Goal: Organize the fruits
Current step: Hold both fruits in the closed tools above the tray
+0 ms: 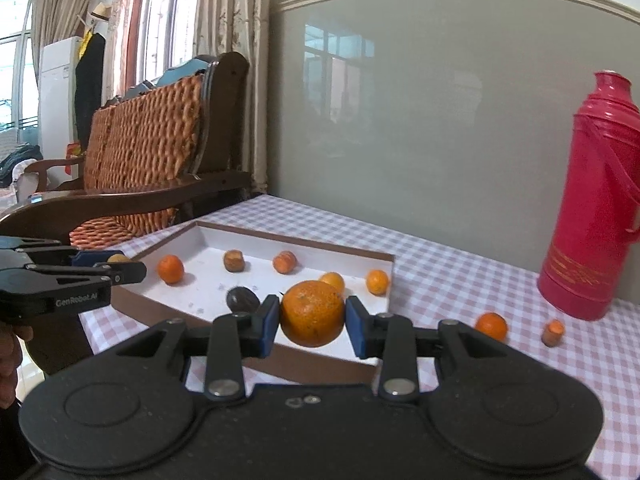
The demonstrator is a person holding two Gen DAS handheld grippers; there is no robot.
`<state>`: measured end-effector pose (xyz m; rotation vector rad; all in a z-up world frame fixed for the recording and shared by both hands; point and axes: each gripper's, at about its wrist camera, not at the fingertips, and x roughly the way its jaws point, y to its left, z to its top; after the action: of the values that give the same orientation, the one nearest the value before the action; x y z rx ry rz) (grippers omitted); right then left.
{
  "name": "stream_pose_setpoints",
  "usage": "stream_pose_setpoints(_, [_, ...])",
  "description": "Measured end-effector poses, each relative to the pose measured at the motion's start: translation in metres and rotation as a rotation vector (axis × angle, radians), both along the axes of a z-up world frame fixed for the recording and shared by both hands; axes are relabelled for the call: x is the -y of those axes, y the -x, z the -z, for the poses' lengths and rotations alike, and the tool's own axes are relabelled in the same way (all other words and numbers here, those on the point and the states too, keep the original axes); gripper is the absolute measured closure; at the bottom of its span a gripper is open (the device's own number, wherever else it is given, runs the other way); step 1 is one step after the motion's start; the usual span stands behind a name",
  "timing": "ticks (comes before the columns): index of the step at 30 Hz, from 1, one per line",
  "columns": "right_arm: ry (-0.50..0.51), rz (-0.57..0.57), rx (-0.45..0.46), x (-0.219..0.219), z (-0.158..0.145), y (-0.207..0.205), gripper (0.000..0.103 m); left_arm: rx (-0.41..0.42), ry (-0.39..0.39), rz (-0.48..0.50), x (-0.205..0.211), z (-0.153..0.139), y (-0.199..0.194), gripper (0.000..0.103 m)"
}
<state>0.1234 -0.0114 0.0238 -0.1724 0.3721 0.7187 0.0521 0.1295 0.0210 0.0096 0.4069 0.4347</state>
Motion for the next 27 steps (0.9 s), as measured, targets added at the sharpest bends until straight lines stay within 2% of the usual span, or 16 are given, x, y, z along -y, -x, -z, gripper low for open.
stream_pose_setpoints(15, [-0.042,-0.022,0.046,-0.052,-0.012,-0.017,0.076,0.027,0.025,-0.057,-0.038,-0.005,-0.015,0.076])
stream_pose_setpoints(27, [-0.053,0.033,0.043,-0.056,-0.010,-0.043,0.076,0.058,0.043,-0.090,-0.059,-0.010,-0.043,0.076])
